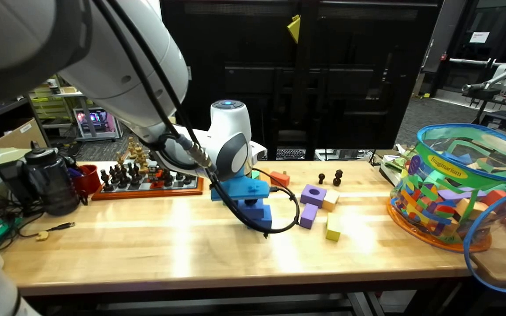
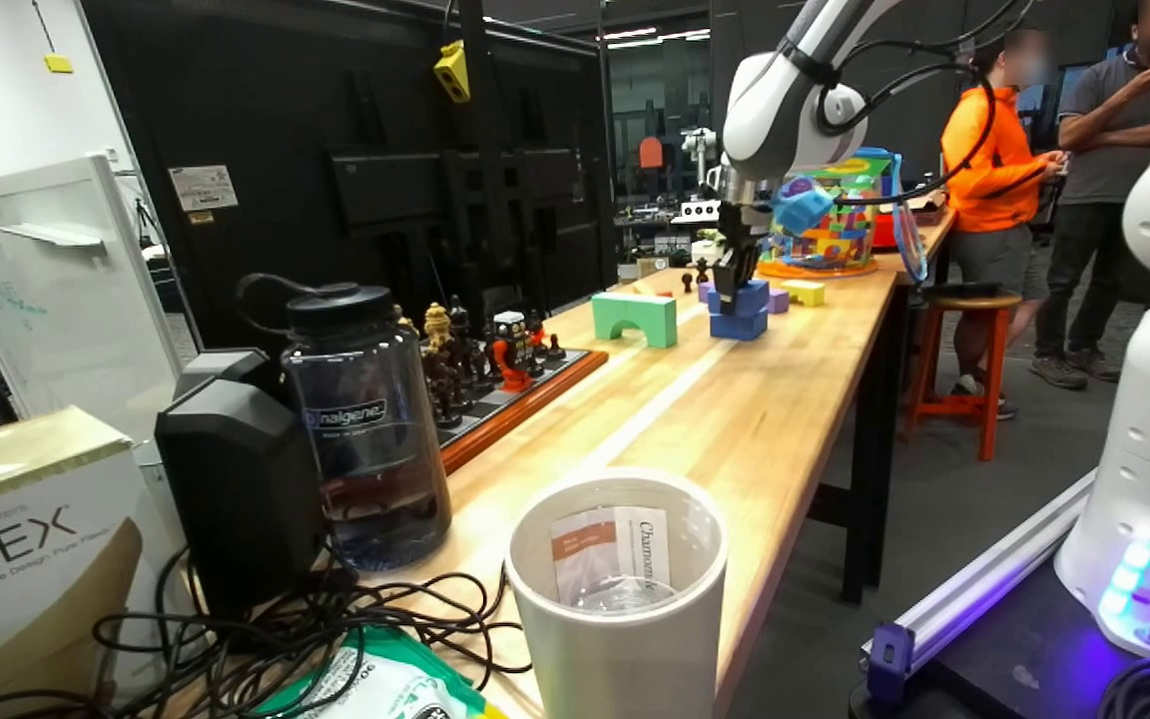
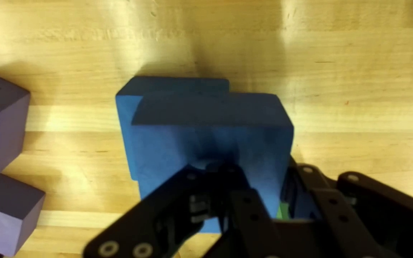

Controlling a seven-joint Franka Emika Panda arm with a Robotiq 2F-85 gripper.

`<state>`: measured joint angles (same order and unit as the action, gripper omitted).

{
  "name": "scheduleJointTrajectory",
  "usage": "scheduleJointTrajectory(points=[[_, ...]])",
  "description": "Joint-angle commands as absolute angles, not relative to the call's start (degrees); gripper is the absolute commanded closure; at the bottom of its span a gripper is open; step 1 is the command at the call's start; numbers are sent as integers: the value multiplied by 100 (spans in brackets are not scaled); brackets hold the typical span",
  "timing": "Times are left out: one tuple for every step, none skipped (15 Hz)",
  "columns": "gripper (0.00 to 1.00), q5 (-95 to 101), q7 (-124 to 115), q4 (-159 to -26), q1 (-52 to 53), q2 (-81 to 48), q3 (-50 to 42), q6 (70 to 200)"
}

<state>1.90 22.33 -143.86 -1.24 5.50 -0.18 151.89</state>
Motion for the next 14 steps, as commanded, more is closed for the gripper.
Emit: scheduleJointTrajectory(points=[[94,-163,2551,-14444,-7,676,-168,15240],[94,-254,2610,-14441,4,671,-186,15240],[94,-338,2666,-14439,14,663,-205,15246],[94,-409,2723,-14438,18,656,-225,15256],[94,-473,2769,-14427,16,646,-242,15253],[94,-522,2816,-14420,17,640,-261,15253],[94,-555,2845,-14415,13,639,-277,15247],[94,-580,2878,-14410,11,633,-293,15243],[94,-598,2902,-14404,10,628,-307,15239],[94,-593,2911,-14398,8,619,-317,15236],[94,-595,2925,-14392,8,612,-327,15231],[94,-607,2949,-14387,11,609,-338,15229],[94,-628,2984,-14381,15,606,-346,15225],[94,-647,3021,-14369,17,593,-352,15227]])
